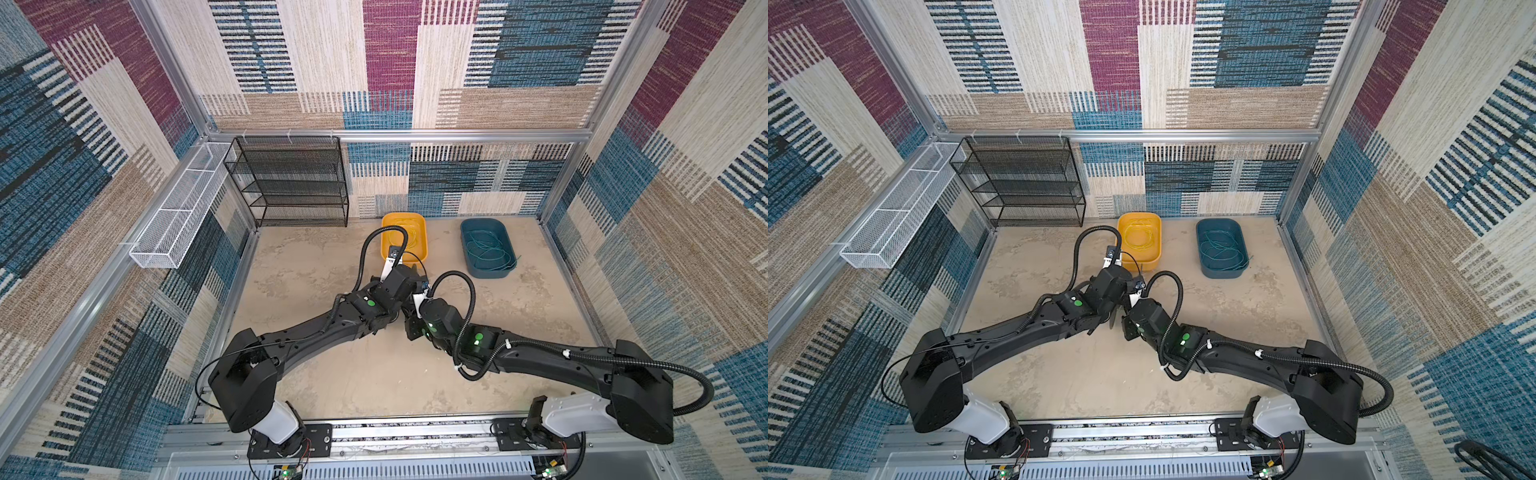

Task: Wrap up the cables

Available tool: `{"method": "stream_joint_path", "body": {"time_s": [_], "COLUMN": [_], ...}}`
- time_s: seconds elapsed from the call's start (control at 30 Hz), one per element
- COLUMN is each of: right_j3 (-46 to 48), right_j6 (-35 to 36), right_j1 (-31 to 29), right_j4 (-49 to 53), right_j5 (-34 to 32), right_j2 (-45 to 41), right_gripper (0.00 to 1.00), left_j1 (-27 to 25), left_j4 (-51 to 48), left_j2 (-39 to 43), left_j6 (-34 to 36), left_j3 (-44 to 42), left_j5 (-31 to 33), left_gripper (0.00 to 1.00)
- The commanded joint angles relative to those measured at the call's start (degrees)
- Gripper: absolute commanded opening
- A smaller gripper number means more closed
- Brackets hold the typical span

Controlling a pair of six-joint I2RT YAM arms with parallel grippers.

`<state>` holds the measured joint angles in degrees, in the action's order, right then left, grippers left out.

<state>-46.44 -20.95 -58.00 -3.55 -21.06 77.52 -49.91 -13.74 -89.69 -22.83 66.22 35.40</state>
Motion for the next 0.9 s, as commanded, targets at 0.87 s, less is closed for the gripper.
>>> {"method": "stream_joint_path", "body": {"time_s": [0.87], "right_j3": [7.02], "right_j6": [-5.84], "right_j1": [11.20], "right_j4": [3.54], "right_j5": [9.39], "right_j2": [-27.41], "right_gripper": [0.57], "left_j1": [2.90], "left_j4": [-2.71], "left_j2": [4.75], "left_j6": [15.20], "left_j3": [-2.05], "left_j5": [-4.65], "left_gripper": [0.00]}}
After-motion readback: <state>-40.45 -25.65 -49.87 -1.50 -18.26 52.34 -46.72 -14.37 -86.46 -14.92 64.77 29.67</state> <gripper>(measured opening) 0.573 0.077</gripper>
